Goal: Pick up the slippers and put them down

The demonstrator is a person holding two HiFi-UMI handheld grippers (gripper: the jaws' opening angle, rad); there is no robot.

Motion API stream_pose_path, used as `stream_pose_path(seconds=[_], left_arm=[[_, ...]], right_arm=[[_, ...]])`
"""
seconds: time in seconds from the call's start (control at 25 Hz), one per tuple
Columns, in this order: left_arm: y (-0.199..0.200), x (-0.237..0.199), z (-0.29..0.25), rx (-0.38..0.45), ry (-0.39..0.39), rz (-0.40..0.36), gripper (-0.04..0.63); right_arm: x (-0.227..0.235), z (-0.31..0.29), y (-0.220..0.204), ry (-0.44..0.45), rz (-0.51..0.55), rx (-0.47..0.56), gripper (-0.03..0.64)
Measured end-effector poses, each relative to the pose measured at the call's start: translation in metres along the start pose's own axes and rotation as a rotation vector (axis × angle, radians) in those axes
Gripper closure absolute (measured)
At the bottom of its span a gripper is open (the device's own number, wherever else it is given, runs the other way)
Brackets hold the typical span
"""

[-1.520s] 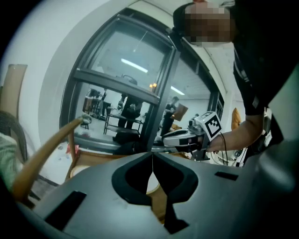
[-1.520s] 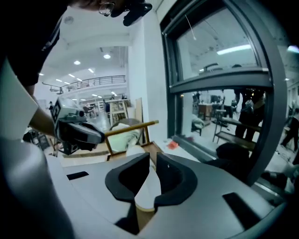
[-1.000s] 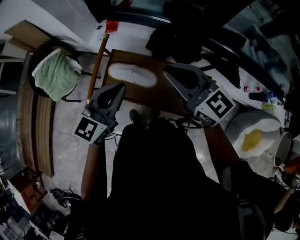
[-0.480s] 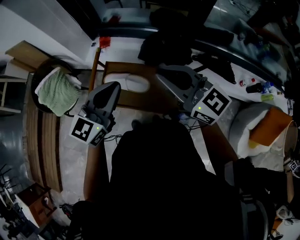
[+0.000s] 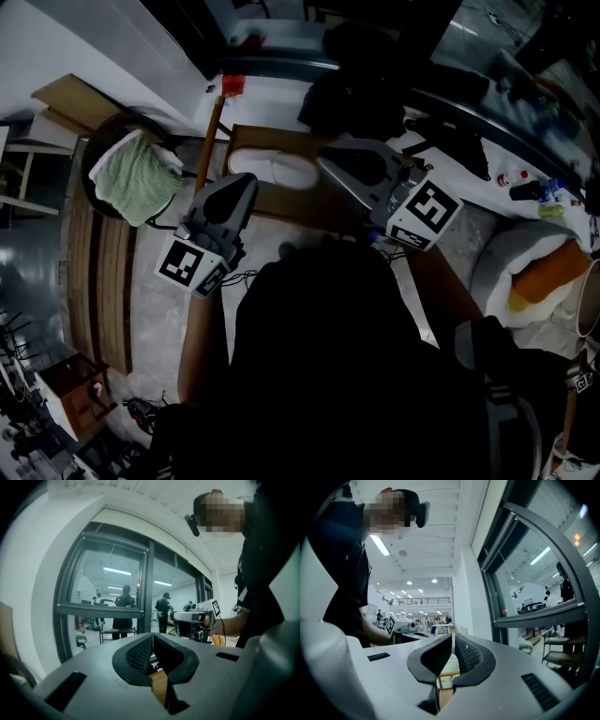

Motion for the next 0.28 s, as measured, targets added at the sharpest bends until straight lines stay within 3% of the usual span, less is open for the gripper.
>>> stream_pose_path(seconds=[0.28], left_arm=[[-0.009, -0.023, -0.001, 0.000, 0.048, 0.076, 0.583]], right_arm=[[0.019, -0.011, -0.013, 0.020, -0.003, -0.010, 0.583]])
Point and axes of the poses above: the fingertips, and each gripper's own axes: z backward along the fingers, x to its right, y out of its top, the point moved 3 cm from there along z, backward along the fingers, and after that the axes turned 13 degrees about z, right-handed, at the moved point
